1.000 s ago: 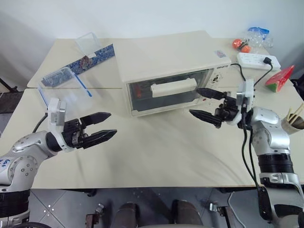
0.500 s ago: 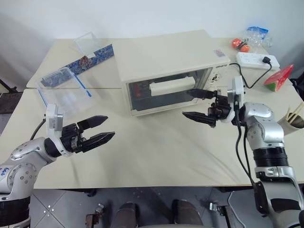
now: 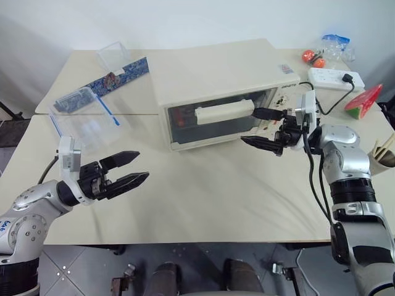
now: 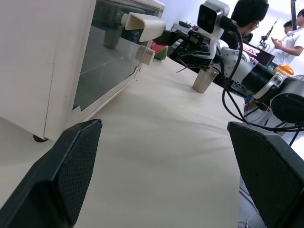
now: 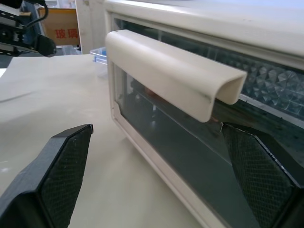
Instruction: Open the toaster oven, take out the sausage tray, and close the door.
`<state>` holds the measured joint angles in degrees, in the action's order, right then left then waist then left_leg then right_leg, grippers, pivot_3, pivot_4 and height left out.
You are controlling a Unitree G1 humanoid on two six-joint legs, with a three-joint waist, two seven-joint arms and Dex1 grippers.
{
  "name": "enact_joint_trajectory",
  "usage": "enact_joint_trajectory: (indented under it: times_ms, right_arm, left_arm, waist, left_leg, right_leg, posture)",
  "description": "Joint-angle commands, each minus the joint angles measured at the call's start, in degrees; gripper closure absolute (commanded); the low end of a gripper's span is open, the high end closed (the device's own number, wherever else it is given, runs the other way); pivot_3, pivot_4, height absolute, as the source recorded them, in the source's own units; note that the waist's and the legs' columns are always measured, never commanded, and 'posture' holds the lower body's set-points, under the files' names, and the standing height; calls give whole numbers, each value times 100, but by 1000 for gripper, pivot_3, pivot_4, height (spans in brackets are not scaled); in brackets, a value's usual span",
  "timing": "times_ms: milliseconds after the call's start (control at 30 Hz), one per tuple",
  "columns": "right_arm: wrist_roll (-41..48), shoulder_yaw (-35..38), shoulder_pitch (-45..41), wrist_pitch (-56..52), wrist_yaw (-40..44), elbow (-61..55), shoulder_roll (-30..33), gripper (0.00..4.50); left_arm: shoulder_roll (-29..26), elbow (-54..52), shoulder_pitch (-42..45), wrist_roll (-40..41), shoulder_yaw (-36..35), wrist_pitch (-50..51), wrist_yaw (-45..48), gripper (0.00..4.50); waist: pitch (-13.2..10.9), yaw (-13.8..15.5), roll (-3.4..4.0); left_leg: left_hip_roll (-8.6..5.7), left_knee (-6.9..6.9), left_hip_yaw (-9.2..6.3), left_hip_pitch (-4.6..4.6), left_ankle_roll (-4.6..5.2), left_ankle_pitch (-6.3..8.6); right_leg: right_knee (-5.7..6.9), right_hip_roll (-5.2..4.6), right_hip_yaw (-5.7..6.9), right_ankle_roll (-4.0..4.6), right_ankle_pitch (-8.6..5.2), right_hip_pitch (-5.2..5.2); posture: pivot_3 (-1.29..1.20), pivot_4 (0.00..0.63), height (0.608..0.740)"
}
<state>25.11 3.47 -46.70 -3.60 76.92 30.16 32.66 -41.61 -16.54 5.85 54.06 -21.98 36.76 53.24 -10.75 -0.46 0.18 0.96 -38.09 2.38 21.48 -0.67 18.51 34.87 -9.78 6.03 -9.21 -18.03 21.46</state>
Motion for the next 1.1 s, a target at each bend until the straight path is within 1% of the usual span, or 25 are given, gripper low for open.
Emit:
enact_joint_trajectory:
  times_ms: [33, 233, 467, 533, 767, 867, 900, 933, 1033, 1067, 1100]
  right_arm:
    - [47, 155, -157, 212, 74, 44, -75, 0]
    - [159, 77, 84, -42, 443, -495, 46, 0]
    - [152, 168, 235, 41, 428, -710, 76, 0]
    - [191, 187, 389, 71, 508, -925, 144, 0]
    - [147, 147, 1175, 530, 748, -1784, 346, 0]
    - [-94, 38, 1673, 1235, 840, -2008, 335, 0]
    - [-167, 15, 1789, 1397, 820, -1994, 315, 0]
    - [-222, 21, 1849, 1547, 747, -1940, 270, 0]
    - [-308, 45, 1874, 1817, 590, -1723, 190, 0]
    - [-336, 39, 1867, 1895, 583, -1664, 189, 0]
    - [-359, 46, 1846, 1960, 572, -1549, 190, 0]
  left_arm:
    - [1, -162, 27, 99, -97, -19, -5, 23]
    - [-25, -80, 48, 60, -94, -17, 43, 23]
    - [0, 60, 66, -35, -34, -67, 111, 23]
    - [11, 107, 62, -96, -13, -112, 128, 23]
    - [53, 189, 186, -251, 0, -239, 95, 23]
    - [64, 231, 282, -194, 28, -148, 88, 23]
    - [116, 284, 398, -182, 47, -140, 16, 406]
    - [184, 351, 545, -172, 70, -120, -97, 583]
    - [498, 552, 1099, -100, 126, -157, -341, 1460]
    - [596, 602, 1228, -46, 105, -151, -406, 1830]
    - [673, 701, 1438, -165, 242, -217, -375, 2064]
  waist:
    - [0, 3, 0]
    - [0, 5, 0]
    - [0, 12, 0]
    - [0, 14, 0]
    - [0, 29, -1]
    - [0, 27, -1]
    - [-1, 25, -1]
    - [-1, 28, -1]
    - [-3, 29, -5]
    - [-3, 29, -5]
    - [-4, 28, -8]
  left_leg:
    - [0, 0, 0, 0, 0, 0]
    - [1, -2, 0, 0, 0, 0]
    - [0, -1, 0, 0, 0, 0]
    - [0, 0, 0, 0, 0, 0]
    - [0, 4, 0, 2, -1, 1]
    - [0, 4, 0, 2, -1, 2]
    - [0, 6, 1, 2, -2, 2]
    - [0, 6, 1, 2, -2, 2]
    - [0, -4, 1, 2, -2, 2]
    - [0, -8, 1, 2, -2, 2]
    - [0, -10, 1, 1, -2, 2]
  right_leg:
    - [0, 0, 0, 0, 0, 0]
    - [1, 0, 0, 0, 0, 0]
    - [1, 0, 0, 0, 0, 0]
    - [1, 0, 0, 0, 0, 0]
    - [-4, 0, 3, 0, 0, 1]
    - [-4, 1, 3, 0, 0, 1]
    - [-6, 1, 3, 0, 0, 1]
    - [-6, 1, 3, 0, 0, 2]
    - [-2, 1, 3, 0, 0, -1]
    - [-1, 1, 2, 0, 0, -1]
    - [-1, 1, 2, 0, 0, -4]
  posture:
    - [0, 150, 740]
    - [0, 150, 740]
    - [0, 150, 740]
    - [0, 150, 740]
    - [0, 150, 740]
    - [0, 150, 740]
    - [0, 150, 740]
    - [0, 150, 740]
    - [0, 150, 740]
    - [0, 150, 740]
    - [0, 150, 740]
